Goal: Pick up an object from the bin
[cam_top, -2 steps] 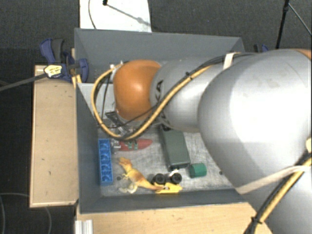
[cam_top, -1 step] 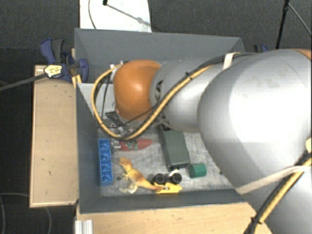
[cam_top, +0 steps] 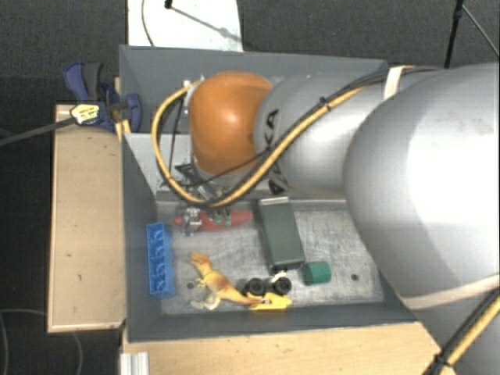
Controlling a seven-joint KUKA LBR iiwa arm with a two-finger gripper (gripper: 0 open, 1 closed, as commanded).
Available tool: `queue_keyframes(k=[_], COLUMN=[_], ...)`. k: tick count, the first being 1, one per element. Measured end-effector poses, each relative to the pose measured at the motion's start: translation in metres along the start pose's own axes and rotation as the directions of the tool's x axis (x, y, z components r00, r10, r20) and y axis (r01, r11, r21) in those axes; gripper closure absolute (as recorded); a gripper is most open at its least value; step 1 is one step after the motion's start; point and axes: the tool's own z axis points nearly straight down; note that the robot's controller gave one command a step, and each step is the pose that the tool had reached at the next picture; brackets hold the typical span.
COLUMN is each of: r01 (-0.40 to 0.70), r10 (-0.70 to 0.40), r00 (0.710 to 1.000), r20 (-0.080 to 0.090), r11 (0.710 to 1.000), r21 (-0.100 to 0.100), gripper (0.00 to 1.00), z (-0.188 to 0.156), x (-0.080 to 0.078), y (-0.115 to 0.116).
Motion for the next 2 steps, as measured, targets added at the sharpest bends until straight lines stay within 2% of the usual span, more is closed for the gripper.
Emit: queue_keyframes(k=[1,2], r01=[-0.02,-0.02], r10=[0.02,0.02], r00=[1.0,1.0], r20=[0.003,0.005], r11=[1.0,1.0], r21=[-0.002,-0.002], gripper=[1.0,1.0], z=[-0.069,-0.138], x=[0.004,0.001], y=[-0.015,-0.018])
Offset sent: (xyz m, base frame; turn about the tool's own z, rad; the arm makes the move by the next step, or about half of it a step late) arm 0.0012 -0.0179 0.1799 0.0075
